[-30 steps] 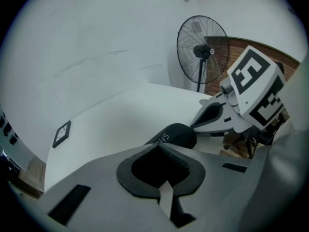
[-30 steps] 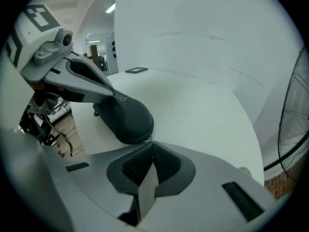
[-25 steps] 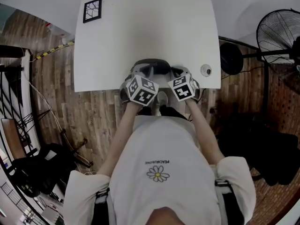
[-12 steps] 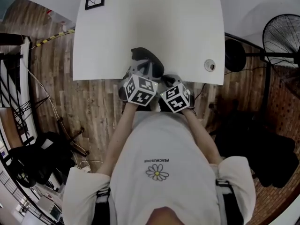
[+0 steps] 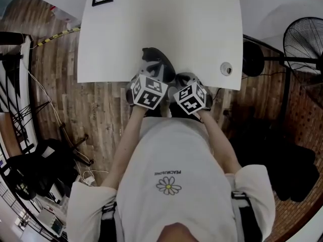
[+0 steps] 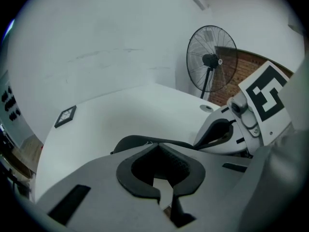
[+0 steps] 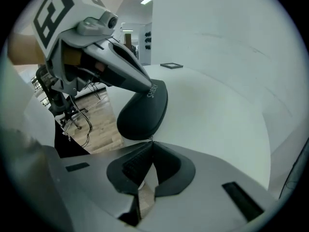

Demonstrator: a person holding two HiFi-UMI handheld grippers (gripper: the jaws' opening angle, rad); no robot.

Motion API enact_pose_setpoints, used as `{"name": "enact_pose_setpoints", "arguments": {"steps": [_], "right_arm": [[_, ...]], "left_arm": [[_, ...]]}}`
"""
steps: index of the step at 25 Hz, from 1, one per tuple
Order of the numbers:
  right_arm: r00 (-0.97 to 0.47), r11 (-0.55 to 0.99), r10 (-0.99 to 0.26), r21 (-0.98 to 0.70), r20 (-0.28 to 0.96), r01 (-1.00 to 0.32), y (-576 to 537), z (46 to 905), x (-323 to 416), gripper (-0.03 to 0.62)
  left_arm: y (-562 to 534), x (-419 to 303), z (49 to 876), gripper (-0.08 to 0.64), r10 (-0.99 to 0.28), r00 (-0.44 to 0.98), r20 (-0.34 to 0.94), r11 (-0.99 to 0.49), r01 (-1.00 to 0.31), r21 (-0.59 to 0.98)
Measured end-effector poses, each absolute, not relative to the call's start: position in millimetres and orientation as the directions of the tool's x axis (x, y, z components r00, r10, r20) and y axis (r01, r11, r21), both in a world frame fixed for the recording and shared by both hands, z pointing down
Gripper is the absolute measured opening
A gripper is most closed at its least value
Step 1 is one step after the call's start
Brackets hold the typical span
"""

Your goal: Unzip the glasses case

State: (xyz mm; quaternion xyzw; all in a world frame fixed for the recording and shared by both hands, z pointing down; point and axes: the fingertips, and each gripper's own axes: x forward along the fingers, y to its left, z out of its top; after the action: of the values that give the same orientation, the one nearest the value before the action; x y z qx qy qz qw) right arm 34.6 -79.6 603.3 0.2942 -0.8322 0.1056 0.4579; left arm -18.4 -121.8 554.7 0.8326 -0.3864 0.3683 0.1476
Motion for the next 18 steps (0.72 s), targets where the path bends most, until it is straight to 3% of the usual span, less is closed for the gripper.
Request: {"name": "enact_pose_setpoints", "arguments": {"steps": [10, 18], "right_arm": [[-0.445, 0.945, -0.319, 0.247, 0.837, -0.215, -136.8, 600.4, 14.0, 0.008], [-0.466, 0.957, -0.284, 0.277, 0.838, -0.085, -177.2, 601.1, -19.1, 0.009]], "left_arm": [[-122.9, -17.8, 554.0, 0.014, -0.545, 0.417, 0.727, -0.644, -0.764, -0.044], [-124.0, -16.6, 555.7, 0.014, -0.537, 0.404, 0.741, -0.638, -0.769, -0.043]]}}
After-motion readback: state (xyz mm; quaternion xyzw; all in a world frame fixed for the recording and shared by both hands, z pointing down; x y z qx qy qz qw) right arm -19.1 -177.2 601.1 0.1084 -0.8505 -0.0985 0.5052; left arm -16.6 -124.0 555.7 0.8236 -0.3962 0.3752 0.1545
